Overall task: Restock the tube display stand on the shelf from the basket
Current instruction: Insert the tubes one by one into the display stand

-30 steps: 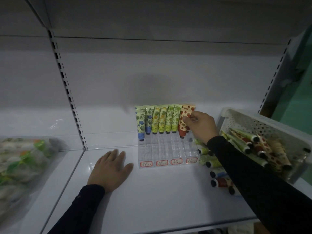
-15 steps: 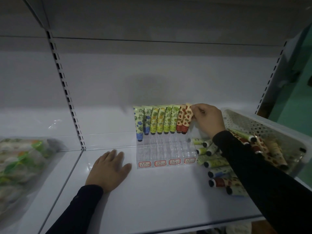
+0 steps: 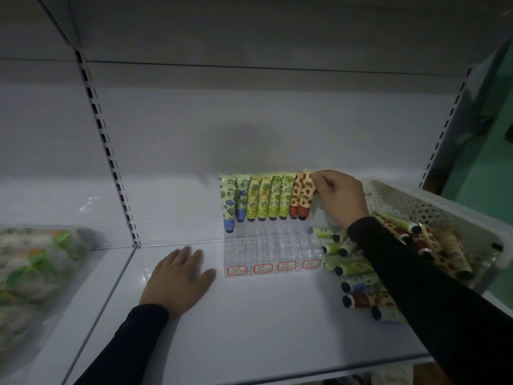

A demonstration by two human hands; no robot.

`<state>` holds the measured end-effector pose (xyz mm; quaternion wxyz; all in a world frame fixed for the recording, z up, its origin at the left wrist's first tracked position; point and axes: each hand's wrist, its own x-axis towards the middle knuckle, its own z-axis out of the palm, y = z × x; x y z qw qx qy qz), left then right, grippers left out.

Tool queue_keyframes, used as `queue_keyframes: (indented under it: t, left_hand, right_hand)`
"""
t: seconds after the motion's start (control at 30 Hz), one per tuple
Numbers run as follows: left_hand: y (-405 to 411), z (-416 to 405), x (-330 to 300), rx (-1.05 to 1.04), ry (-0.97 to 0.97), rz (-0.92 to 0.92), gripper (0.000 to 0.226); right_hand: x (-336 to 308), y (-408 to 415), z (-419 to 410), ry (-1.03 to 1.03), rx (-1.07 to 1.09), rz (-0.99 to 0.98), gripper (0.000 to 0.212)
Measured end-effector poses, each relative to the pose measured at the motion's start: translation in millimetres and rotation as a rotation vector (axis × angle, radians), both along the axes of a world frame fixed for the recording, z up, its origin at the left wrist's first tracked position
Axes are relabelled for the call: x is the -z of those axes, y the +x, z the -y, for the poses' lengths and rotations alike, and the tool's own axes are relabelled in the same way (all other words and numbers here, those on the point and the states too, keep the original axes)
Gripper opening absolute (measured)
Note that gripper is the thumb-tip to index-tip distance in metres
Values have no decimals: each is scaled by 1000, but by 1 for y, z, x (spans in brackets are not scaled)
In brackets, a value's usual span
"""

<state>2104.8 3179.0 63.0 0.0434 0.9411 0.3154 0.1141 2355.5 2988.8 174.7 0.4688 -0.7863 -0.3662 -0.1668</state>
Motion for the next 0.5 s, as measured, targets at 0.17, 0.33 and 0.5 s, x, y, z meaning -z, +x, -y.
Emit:
queue_keyframes:
  t: [0.17, 0.33, 0.5]
  left_hand:
    - [-1, 1, -1, -5, -16, -10, 94]
    - [-1, -1, 0, 5, -18, 5, 92]
    - [-2, 1, -1, 2, -11, -4, 95]
  right_hand:
    - [12, -3, -6, -26, -19, 15, 35]
    - [19, -3, -10, -81, -4, 52, 36]
    - [19, -1, -12, -73, 14, 47, 40]
